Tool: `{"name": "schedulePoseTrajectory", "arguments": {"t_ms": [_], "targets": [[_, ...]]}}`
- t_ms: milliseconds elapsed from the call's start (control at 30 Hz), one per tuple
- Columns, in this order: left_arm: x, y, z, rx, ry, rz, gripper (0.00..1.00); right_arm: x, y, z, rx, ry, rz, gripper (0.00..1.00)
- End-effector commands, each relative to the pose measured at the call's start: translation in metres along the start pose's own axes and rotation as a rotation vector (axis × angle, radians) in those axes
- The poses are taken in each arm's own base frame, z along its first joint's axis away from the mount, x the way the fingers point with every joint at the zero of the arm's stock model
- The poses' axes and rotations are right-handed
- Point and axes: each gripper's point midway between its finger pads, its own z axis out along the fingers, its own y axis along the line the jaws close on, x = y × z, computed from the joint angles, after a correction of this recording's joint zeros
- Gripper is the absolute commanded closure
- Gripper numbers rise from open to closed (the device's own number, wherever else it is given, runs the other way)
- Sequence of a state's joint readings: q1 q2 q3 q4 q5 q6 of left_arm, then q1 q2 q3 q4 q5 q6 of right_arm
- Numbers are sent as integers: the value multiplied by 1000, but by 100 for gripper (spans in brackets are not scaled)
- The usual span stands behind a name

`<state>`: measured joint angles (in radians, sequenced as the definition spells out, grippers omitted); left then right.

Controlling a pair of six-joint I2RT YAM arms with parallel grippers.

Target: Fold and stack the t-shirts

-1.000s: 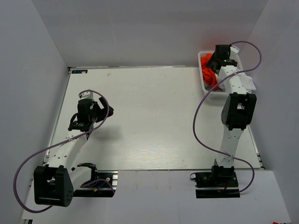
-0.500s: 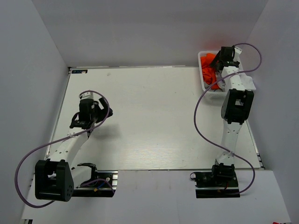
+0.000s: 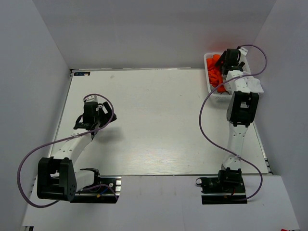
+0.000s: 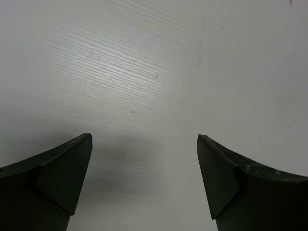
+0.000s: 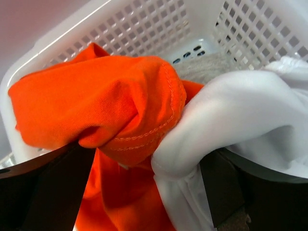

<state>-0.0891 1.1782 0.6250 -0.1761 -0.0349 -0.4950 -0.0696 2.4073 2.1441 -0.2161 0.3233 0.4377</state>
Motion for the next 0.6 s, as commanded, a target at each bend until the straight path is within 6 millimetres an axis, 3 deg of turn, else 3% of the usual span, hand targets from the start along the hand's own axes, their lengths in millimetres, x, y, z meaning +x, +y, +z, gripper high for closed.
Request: {"name": "schedulePoseTrajectory", "arguments": {"t_ms": [0, 33, 67, 167, 200, 300, 367, 400, 467, 500, 567], "targets": [[-22, -10, -1, 12, -54, -2, 0, -17, -7, 15, 36, -82, 16, 10], [-20, -9, 1, 7, -44, -1, 0, -14, -8, 18, 39, -84, 16, 14], [-24, -11, 1, 12, -54, -2, 0, -12, -9, 21, 38, -83, 9, 29], [-27, -15, 3, 20, -47, -1, 0, -17, -6, 19, 28, -93, 8, 97], [-27, -15, 3, 20, -47, -1, 0, -17, -6, 17, 25, -94, 4, 100], [-25, -19, 3, 42, -36, -1, 0, -52, 4, -9, -10, -159, -4, 100], [-23, -22, 2, 63, -24, 0, 0, -63, 8, -21, -23, -184, -25, 100], [-25, -28, 1, 88, -21, 1, 0, -89, 12, -44, -39, -227, -17, 100], [-25, -32, -4, 109, -17, 1, 0, -107, 17, -61, -69, -260, -36, 100], [-24, -33, -5, 117, -12, 1, 0, -134, 23, -89, -102, -308, -33, 100], [-31, -39, -14, 147, -39, 3, 0, -158, 31, -120, -141, -359, -38, 100]]}}
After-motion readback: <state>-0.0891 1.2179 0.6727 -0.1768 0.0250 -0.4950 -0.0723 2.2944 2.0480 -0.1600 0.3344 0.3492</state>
